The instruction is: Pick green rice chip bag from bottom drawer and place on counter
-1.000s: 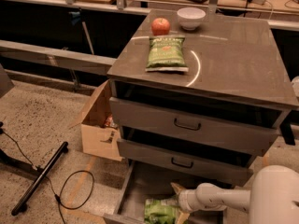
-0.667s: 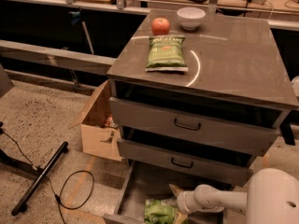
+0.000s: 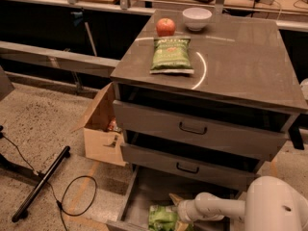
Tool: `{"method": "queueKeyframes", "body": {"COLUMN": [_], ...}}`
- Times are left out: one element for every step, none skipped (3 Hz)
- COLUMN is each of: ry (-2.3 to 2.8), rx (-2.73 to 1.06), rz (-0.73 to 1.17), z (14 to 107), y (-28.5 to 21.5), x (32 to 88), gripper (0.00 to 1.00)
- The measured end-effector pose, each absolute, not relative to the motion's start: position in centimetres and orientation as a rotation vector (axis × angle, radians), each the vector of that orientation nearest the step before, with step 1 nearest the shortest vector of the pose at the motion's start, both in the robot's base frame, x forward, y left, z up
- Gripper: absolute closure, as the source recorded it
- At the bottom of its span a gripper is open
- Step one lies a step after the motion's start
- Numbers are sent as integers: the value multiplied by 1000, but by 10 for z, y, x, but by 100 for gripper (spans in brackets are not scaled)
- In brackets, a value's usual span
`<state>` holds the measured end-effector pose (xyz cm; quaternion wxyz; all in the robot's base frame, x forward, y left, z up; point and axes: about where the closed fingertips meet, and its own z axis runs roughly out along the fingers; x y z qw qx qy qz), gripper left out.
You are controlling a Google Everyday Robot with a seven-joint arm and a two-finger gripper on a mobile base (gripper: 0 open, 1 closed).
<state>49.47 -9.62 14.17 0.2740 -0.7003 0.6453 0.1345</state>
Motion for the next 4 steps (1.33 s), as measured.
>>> {"method": "queueKeyframes", "body": {"ry": [1716, 1694, 1675, 1669], "rx": [-1905, -1932, -1944, -1925], "rz": [386, 403, 404, 385], "z": [134, 132, 135, 151], "y": [-88, -81, -79, -85], "x": [491, 488, 488, 492], "gripper": [17, 40, 64, 87]}}
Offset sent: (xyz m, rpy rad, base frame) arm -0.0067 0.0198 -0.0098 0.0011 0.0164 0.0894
